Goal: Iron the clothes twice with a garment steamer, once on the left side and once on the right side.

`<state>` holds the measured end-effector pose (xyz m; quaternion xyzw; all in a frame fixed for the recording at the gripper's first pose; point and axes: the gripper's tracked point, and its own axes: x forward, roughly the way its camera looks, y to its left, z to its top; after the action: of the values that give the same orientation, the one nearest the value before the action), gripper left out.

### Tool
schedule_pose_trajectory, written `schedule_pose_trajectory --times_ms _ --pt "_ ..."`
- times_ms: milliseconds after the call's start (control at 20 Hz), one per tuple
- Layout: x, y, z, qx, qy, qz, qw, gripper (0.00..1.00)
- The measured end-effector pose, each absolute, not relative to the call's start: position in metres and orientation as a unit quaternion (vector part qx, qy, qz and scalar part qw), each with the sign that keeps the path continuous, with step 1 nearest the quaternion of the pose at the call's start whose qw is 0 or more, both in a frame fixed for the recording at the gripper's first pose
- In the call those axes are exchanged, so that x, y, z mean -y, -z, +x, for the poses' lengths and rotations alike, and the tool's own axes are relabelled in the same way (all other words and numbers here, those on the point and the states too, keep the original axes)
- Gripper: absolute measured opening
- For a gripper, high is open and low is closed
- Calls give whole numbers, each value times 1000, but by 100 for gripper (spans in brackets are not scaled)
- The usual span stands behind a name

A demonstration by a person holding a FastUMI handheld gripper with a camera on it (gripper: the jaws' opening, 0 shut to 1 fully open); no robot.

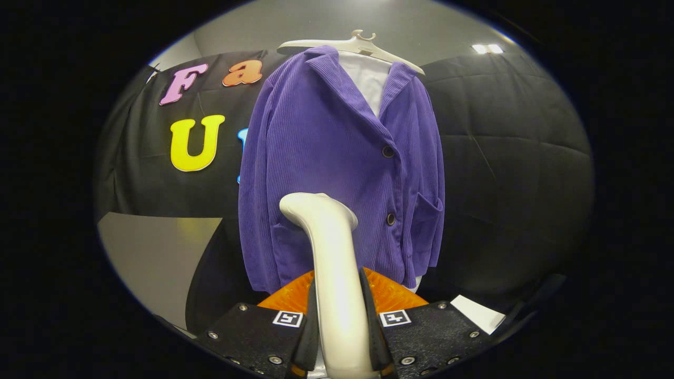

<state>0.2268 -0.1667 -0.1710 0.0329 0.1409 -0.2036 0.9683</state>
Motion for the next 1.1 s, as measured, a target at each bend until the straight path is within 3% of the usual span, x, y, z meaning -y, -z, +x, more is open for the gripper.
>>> schedule_pose_trajectory --times_ms 1100 --pt "162 241 212 -205 243 54 946 39"
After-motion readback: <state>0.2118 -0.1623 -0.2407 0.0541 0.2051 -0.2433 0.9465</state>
